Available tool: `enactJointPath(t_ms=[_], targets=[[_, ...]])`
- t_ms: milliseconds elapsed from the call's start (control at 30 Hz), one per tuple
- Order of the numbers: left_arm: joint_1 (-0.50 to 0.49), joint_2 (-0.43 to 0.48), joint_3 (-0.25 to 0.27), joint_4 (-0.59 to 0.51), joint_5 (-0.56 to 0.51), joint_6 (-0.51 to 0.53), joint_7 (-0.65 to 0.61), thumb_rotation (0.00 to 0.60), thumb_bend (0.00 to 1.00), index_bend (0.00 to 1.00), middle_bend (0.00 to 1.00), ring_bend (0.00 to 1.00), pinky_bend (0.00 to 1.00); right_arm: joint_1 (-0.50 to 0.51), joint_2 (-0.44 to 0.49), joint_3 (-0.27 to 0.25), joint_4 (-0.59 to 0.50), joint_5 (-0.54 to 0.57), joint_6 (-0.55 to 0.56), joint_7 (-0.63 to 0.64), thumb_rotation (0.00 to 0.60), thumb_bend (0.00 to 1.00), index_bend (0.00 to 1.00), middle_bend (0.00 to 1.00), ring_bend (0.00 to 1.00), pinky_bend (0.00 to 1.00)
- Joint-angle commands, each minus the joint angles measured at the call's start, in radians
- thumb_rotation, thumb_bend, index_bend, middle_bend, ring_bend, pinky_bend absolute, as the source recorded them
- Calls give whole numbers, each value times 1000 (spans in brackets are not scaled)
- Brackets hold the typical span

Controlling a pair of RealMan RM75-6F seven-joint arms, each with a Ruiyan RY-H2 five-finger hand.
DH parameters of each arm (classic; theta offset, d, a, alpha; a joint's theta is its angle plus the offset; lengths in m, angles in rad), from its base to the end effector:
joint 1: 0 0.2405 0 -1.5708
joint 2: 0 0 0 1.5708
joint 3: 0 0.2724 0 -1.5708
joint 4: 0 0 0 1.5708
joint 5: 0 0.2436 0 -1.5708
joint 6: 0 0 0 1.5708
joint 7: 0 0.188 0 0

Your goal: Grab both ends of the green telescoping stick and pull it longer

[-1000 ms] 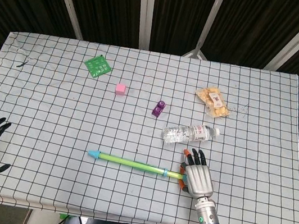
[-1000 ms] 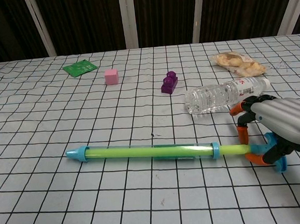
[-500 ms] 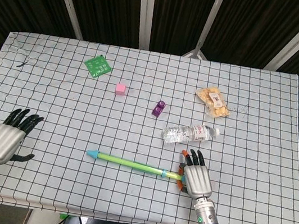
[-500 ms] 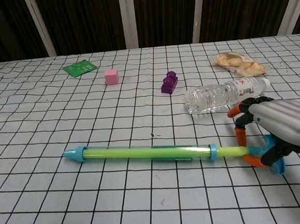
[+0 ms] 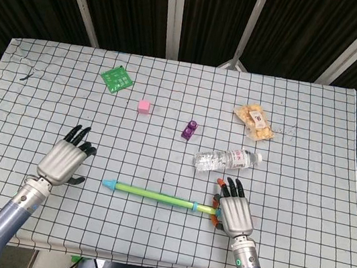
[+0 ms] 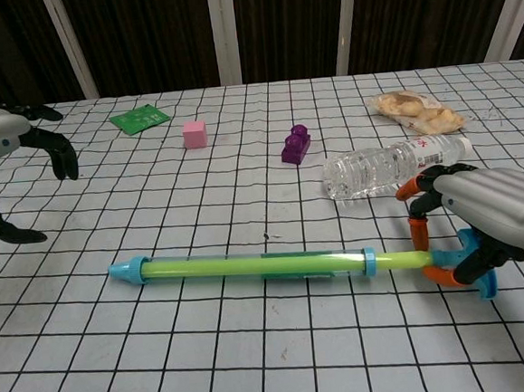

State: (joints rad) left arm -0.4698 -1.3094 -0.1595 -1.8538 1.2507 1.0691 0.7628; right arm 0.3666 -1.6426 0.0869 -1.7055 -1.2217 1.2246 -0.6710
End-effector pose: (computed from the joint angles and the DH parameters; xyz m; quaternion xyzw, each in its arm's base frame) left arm -0.1737 0.3211 0.0040 -0.7785 -0.2649 -0.2974 0.4851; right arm -0.1820 -0.2763 -0.0767 0.7055 -0.4028 0.3375 0.4754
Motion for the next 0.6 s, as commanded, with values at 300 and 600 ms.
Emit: enactJointPath(t_ms=[300, 600], targets=[[-97, -171, 9, -15, -216, 0, 201, 600, 282, 375, 374, 39, 12, 1, -2, -9, -9, 12, 7, -7, 600, 395, 672, 184, 0, 0], [-125, -249, 41, -14, -276, 48, 245, 600, 353, 387, 388, 53, 12, 2, 0, -12, -12, 19, 13, -4, 600, 395, 672, 184, 0, 0]])
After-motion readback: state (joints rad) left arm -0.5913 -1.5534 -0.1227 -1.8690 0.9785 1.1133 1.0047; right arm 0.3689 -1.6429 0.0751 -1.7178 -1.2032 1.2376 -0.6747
